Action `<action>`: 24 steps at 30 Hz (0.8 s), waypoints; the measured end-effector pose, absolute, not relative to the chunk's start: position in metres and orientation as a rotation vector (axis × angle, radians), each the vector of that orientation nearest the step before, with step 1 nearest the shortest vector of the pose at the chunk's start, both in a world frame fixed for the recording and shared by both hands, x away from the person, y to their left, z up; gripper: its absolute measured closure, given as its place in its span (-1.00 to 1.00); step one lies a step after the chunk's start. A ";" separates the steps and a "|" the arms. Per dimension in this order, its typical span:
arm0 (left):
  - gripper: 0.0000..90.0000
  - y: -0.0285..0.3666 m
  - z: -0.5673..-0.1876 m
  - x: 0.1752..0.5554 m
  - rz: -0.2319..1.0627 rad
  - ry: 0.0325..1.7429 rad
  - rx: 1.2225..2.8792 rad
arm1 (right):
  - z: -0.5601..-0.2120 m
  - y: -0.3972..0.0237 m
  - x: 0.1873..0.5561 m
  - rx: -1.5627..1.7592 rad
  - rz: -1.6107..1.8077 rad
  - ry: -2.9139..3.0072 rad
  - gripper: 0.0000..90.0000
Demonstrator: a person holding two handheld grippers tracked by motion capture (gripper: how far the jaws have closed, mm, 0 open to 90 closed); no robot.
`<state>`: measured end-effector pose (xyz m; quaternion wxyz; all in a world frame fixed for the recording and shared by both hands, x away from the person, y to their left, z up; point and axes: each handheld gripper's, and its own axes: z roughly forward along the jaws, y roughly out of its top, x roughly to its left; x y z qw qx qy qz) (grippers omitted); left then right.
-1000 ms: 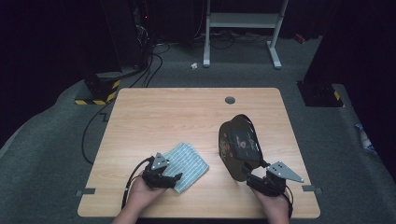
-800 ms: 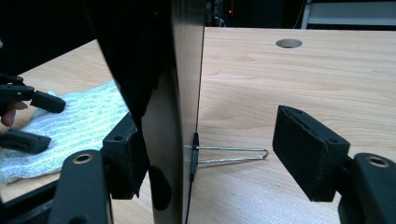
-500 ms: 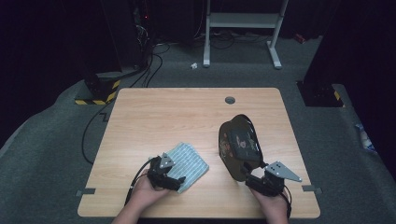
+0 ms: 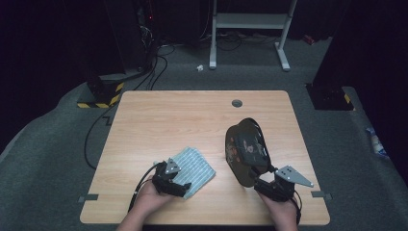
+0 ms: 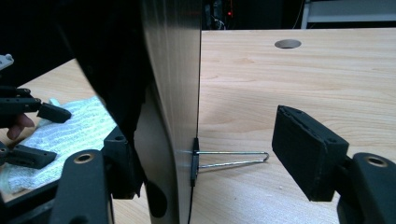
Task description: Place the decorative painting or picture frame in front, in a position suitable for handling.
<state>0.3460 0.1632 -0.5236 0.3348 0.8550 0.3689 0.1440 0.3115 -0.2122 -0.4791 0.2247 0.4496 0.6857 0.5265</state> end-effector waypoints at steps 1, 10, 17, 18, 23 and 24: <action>-0.65 0.163 -0.523 0.345 0.379 0.958 2.223 | -0.479 -0.212 0.311 1.242 1.454 1.891 -0.32; 0.14 0.166 -0.521 0.337 0.369 0.889 2.200 | -0.482 -0.210 0.312 1.244 1.465 1.912 -0.29; 0.39 0.169 -0.525 0.332 0.408 0.845 2.165 | -0.483 -0.210 0.313 1.249 1.483 1.913 -0.27; 0.41 0.169 -0.526 0.329 0.427 0.825 2.156 | -0.483 -0.210 0.313 1.247 1.485 1.912 -0.27; 0.46 0.172 -0.530 0.324 0.462 0.827 2.103 | -0.483 -0.208 0.315 1.217 1.499 1.920 -0.27; 0.47 0.172 -0.530 0.324 0.460 0.833 2.096 | -0.483 -0.209 0.315 1.211 1.497 1.921 -0.27</action>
